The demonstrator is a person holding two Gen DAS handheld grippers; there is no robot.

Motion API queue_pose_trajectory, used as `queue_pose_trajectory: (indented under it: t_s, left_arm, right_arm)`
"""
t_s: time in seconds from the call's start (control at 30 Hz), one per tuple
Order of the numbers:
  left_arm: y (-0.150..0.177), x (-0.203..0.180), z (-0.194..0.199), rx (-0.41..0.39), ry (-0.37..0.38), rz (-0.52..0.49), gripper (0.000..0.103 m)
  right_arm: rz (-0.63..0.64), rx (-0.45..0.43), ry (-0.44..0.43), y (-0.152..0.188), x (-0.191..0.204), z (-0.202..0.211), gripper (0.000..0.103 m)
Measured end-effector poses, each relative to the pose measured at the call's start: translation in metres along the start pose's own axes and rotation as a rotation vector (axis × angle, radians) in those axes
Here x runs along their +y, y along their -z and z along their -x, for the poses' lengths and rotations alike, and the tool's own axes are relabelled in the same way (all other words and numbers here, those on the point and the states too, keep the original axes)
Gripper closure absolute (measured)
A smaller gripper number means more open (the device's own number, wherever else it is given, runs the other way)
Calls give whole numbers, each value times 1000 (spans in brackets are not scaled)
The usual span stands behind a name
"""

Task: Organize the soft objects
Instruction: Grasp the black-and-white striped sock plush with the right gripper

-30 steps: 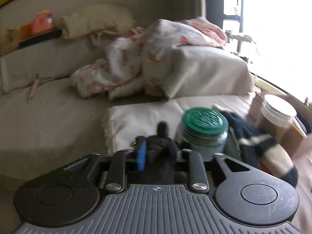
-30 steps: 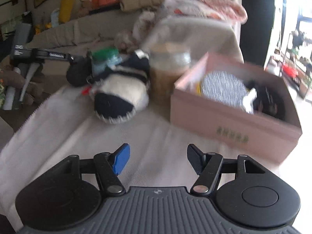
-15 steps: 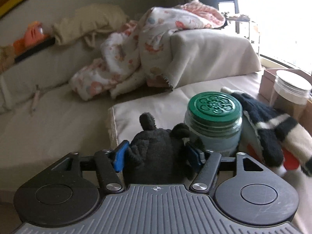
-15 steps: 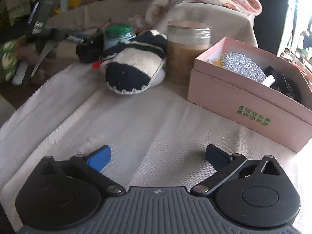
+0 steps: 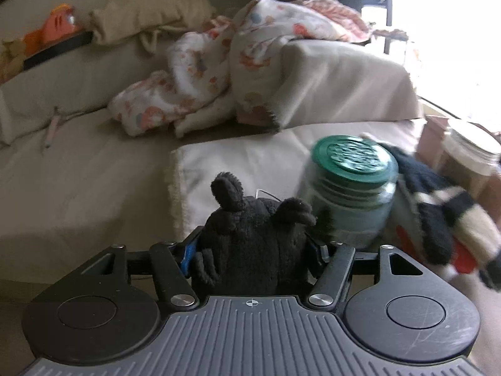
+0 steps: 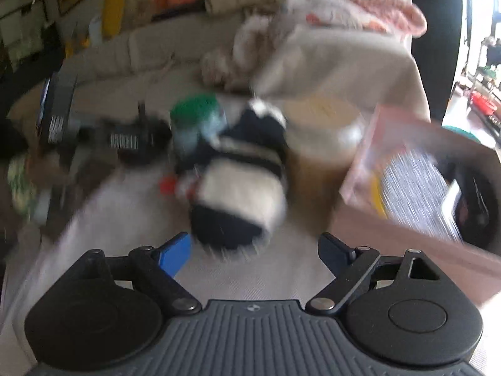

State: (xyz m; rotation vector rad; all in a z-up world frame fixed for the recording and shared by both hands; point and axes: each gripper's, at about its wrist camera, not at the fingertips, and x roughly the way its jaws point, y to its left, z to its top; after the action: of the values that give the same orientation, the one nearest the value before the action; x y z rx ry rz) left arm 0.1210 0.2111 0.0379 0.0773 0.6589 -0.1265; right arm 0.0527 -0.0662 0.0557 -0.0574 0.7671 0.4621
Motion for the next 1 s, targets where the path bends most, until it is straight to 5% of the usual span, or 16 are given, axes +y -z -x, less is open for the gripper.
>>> queue_pose_trajectory:
  t_s: [0.2, 0.4, 0.57, 0.67, 0.73, 1.0]
  left_arm:
    - [10, 0, 9, -28, 92, 53, 34]
    - [13, 10, 10, -42, 129, 93, 34]
    - [14, 9, 8, -57, 132, 95, 34]
    - [15, 10, 7, -60, 132, 103, 34]
    - [15, 9, 7, -60, 132, 104, 34]
    - [16, 10, 8, -61, 132, 100, 34]
  right_arm:
    - [-17, 25, 97, -33, 32, -51, 15]
    - [27, 81, 126, -35, 34, -50, 80]
    - [10, 154, 28, -33, 31, -26, 78]
    - [0, 114, 43, -37, 33, -20, 61]
    - [2, 50, 103, -39, 37, -19, 41]
    - [-152, 68, 147, -52, 30, -67, 34]
